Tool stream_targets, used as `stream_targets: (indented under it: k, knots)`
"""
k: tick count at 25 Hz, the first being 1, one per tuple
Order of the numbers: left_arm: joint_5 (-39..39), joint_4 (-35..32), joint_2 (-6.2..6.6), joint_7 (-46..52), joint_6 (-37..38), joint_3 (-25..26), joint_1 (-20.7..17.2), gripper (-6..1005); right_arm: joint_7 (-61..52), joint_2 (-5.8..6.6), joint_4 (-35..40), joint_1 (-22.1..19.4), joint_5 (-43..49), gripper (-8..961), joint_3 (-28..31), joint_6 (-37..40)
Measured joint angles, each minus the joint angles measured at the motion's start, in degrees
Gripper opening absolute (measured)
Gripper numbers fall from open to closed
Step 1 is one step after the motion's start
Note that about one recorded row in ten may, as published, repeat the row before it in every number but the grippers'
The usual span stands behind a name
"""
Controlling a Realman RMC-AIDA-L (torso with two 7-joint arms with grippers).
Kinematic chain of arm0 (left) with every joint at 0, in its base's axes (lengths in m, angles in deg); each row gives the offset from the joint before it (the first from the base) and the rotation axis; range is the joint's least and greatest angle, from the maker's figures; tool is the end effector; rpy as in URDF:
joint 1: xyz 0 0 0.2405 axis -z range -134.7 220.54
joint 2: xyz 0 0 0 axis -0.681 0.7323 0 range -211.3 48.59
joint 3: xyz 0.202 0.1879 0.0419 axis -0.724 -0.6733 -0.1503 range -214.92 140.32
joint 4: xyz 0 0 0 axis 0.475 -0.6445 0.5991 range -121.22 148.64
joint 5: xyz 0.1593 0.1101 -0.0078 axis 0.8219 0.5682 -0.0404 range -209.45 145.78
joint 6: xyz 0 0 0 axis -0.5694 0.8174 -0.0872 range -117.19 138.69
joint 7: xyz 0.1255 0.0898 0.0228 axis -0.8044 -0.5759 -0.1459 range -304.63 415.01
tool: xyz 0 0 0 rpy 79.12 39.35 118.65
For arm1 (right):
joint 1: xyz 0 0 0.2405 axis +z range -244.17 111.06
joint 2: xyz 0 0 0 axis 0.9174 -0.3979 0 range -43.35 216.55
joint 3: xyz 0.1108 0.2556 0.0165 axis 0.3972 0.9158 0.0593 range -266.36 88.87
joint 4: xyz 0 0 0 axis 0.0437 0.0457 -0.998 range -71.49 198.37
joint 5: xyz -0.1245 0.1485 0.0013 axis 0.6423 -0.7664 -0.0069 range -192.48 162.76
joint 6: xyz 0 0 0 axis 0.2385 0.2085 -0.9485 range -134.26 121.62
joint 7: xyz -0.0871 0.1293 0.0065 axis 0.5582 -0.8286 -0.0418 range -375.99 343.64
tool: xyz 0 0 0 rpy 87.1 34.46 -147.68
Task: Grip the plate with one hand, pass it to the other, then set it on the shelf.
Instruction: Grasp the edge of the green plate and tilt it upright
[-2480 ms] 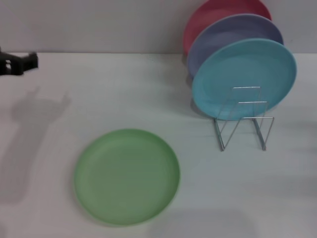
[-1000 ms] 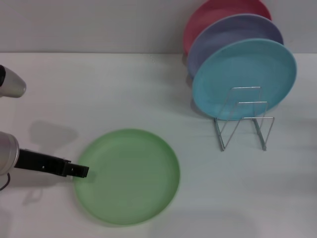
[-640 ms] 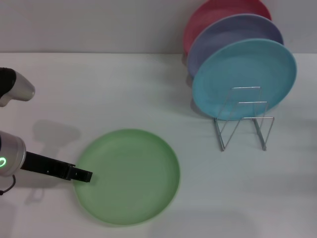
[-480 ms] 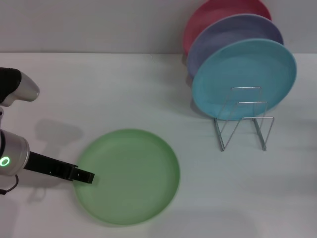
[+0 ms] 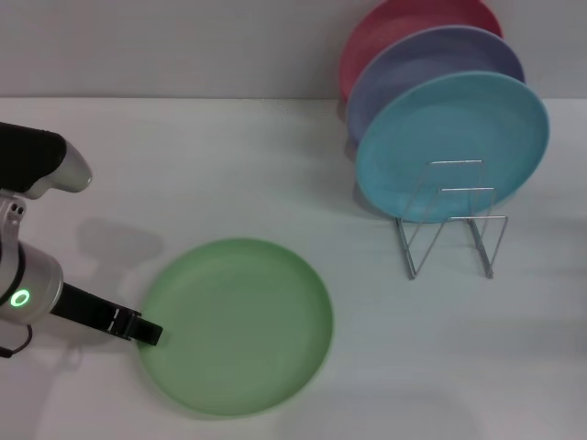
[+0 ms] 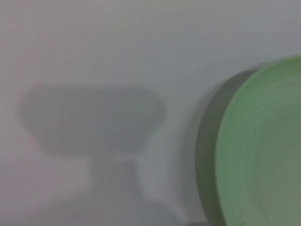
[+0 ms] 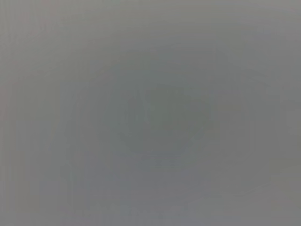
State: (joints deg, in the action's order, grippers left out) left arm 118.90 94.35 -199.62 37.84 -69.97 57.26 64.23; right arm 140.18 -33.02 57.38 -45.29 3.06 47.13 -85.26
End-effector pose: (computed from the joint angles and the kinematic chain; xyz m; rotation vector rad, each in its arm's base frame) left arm -0.2682 0.3188 -0.0237 -2.2851 -1.2907 0.4283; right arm 0.3796 0.3100 0.0768 -1.1059 0.5736 0.8855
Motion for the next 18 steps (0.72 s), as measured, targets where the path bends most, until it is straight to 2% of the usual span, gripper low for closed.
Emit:
stream_targets:
  k: [7, 10, 18]
  knots:
    - [0.0, 0.9, -0.04, 0.4, -1.0, -0.2, 0.4, 700, 0.2, 0.09, -0.4, -0.1, 0.0, 774, -0.6, 0.0]
    - [0.0, 1.1, -0.09, 0.4, -1.2, -0.4, 0.4, 469, 0.2, 0.1, -0.5, -0.2, 0.0, 774, -0.6, 0.0]
    - [0.1, 1.5, -0.18, 0.6, -1.3, -1.1, 0.4, 165, 0.2, 0.1, -0.9, -0.7, 0.0, 772, -0.6, 0.0]
